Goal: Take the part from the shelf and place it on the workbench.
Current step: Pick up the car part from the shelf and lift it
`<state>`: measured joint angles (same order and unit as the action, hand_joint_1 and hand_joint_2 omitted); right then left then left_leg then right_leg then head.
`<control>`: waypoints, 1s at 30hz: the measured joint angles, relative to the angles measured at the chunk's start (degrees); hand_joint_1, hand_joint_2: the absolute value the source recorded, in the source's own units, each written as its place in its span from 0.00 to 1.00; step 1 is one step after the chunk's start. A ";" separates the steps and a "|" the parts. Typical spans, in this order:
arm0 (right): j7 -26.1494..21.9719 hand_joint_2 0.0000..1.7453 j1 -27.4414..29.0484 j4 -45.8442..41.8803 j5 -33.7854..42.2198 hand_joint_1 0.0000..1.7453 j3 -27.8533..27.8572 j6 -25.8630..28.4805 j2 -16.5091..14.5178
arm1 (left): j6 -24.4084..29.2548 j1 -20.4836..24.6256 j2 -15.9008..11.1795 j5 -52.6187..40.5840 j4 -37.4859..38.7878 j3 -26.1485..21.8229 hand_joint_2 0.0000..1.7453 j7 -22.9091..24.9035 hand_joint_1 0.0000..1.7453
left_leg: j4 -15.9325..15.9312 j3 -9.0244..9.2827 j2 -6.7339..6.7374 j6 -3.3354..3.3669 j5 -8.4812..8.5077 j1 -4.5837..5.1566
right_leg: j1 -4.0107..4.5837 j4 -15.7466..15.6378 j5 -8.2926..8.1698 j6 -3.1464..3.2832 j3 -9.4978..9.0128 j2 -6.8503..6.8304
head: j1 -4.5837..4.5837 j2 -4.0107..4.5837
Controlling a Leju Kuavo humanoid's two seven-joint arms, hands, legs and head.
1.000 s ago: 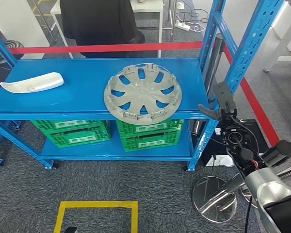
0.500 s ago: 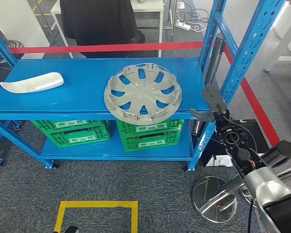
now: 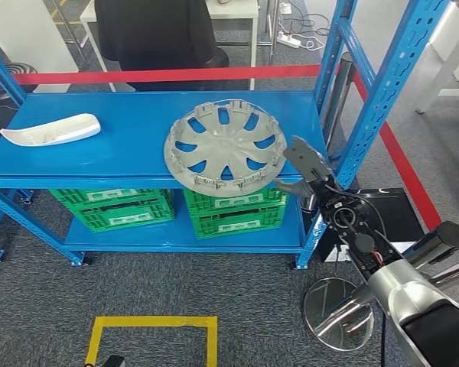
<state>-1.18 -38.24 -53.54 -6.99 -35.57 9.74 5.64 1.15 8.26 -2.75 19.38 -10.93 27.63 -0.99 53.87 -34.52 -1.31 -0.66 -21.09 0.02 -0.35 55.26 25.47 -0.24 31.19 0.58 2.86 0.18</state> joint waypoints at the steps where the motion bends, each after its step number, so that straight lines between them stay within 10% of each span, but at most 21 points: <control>1: 0.23 1.00 -0.48 0.20 -0.91 0.00 -0.54 0.25 -0.50 | -0.01 0.09 0.00 -0.01 0.00 0.20 0.00 0.06 0.00 | 0.00 -0.01 0.00 0.00 0.00 0.00 | 0.00 0.00 0.00 0.00 0.00 0.00 | 0.00 0.00; 14: 6.99 1.00 -9.20 9.41 -16.90 0.00 -10.24 0.91 -10.52 | 0.01 0.45 0.13 1.67 0.00 0.78 0.00 0.26 0.00 | -0.03 -0.01 0.00 -0.06 0.04 -0.02 | 0.04 0.01 0.02 0.05 0.02 -0.01 | 0.00 0.00; 30: 13.84 1.00 -11.98 18.73 -25.74 0.00 -17.85 -4.33 -12.65 | 0.03 -0.36 1.11 2.64 0.00 0.98 0.00 -0.05 0.00 | -0.02 -0.02 -0.04 -0.05 0.03 -0.01 | -0.01 -0.02 0.03 0.04 0.02 -0.05 | 0.01 0.00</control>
<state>12.65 -50.21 -34.81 -32.73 -53.43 5.40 -7.02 1.18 7.90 -1.64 22.02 -10.93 28.60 -1.04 53.85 -34.55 -1.34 -0.72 -21.05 0.01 -0.36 55.23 25.50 -0.20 31.21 0.53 2.87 0.18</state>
